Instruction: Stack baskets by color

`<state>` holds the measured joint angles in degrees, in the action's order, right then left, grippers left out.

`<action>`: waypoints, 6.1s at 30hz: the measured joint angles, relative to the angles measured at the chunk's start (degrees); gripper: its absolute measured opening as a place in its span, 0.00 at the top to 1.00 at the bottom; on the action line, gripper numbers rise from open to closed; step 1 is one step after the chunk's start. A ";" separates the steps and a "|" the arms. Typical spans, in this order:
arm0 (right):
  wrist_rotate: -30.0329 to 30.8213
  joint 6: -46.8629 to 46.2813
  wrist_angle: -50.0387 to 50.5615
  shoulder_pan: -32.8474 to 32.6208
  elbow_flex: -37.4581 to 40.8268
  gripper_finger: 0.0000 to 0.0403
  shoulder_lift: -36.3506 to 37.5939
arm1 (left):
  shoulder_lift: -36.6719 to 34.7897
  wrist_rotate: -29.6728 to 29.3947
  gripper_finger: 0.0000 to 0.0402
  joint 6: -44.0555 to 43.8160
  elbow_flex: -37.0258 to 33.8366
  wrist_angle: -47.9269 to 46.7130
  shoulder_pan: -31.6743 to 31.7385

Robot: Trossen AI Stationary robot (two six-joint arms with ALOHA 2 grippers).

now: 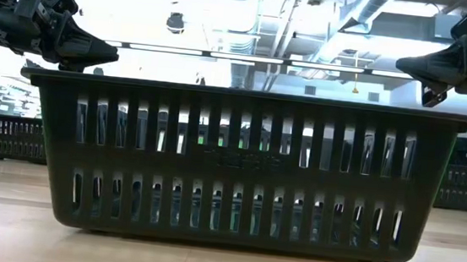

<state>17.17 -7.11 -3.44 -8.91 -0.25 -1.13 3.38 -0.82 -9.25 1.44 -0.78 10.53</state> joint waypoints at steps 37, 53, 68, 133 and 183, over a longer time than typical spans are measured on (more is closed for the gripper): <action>2.49 -26.33 -2.41 0.15 -0.30 0.91 0.02 | 0.00 -3.62 0.83 -13.26 -0.05 4.11 0.01; 4.07 -16.79 -5.49 0.07 -17.46 0.43 -6.18 | 2.80 -0.31 0.37 -15.98 14.80 7.70 0.01; -19.77 -62.28 54.94 -4.52 -46.89 0.50 -41.71 | 27.66 0.00 0.35 -15.53 44.27 -27.55 -0.01; 14.33 -102.75 57.60 -32.08 -65.96 0.99 -74.75 | 30.75 -6.41 0.35 -18.17 45.32 -28.11 -0.01; 5.96 -77.98 30.91 3.19 -63.19 0.86 -94.79 | 28.33 -12.07 0.35 -22.09 48.34 -39.44 0.01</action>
<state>23.12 -85.10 27.47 -5.71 -63.44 -95.92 31.70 -12.88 -31.33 49.78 -40.21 10.55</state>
